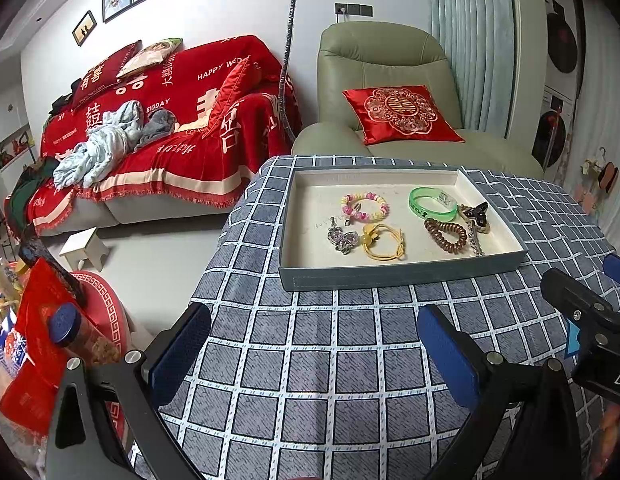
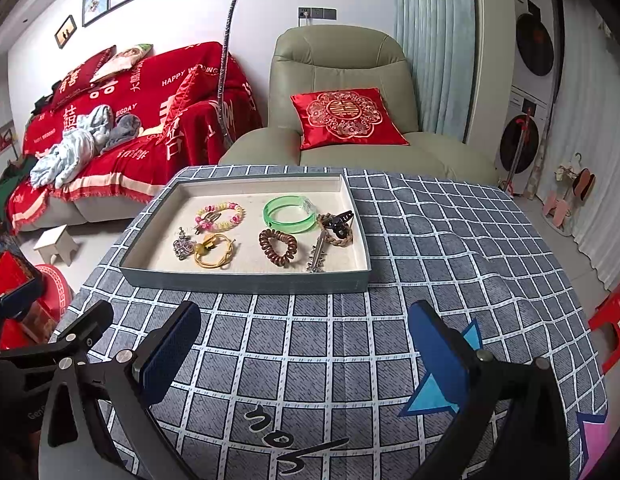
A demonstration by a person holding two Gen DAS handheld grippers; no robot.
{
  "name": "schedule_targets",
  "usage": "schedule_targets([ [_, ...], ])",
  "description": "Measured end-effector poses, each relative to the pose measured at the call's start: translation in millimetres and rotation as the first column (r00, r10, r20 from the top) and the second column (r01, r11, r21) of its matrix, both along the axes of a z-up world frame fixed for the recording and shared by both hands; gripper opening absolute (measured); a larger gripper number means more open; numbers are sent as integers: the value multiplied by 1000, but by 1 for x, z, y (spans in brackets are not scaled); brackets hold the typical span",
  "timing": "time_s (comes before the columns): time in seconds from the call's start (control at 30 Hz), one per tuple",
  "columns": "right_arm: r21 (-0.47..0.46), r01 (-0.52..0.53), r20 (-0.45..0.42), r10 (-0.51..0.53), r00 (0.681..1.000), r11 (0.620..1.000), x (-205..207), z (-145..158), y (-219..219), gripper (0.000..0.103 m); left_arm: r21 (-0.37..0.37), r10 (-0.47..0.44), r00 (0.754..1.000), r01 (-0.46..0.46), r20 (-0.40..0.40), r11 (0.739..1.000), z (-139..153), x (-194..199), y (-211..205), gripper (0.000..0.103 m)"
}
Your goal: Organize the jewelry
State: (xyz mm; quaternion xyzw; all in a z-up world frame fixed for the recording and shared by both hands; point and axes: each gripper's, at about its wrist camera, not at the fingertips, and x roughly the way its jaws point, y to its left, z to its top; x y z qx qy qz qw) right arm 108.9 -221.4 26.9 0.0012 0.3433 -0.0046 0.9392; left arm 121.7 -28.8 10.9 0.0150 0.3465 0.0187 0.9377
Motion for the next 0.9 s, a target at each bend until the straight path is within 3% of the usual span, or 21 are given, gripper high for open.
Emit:
schedule_targets([
  [0.9,1,1,-1,-1,1000,1000,0,0,2,103,-15,-8,1000,8,-8,1000,-3,-1,2,103],
])
